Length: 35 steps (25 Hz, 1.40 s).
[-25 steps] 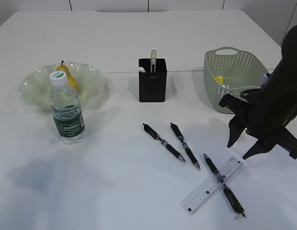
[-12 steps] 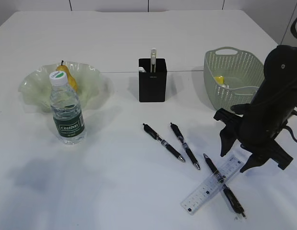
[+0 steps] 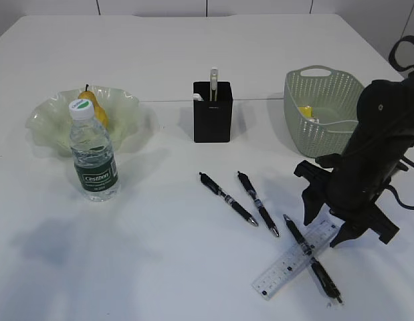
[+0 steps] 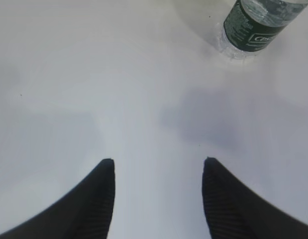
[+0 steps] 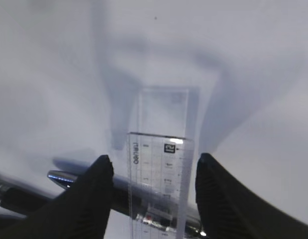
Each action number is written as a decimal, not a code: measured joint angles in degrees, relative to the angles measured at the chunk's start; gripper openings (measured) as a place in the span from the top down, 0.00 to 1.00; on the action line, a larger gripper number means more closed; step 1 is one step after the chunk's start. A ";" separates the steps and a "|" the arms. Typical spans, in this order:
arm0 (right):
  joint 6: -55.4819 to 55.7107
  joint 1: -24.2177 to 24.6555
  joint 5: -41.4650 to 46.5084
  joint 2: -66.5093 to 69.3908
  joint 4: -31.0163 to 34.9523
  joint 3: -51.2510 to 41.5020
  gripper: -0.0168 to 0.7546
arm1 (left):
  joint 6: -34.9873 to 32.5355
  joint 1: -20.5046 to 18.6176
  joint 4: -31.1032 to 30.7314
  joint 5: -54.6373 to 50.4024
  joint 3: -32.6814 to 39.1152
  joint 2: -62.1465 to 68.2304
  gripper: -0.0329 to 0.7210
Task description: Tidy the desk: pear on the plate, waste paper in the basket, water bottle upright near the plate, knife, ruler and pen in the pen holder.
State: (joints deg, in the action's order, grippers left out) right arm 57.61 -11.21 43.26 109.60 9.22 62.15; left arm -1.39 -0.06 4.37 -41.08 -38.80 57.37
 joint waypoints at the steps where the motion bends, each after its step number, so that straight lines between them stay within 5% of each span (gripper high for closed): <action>1: 0.00 0.00 -0.27 0.19 0.00 0.00 0.46 | 0.00 0.00 0.00 0.00 0.00 0.00 0.43; 23: 0.00 0.00 -2.87 1.54 0.00 0.00 0.47 | 0.00 0.00 0.00 0.44 0.00 0.00 0.43; 35: 0.00 0.00 -2.67 1.54 0.00 0.00 0.62 | 0.00 0.06 0.00 0.55 0.00 0.00 0.43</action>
State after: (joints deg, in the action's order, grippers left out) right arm 57.61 -11.21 40.59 111.14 9.22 62.15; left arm -1.39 0.00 4.37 -40.53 -38.80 57.37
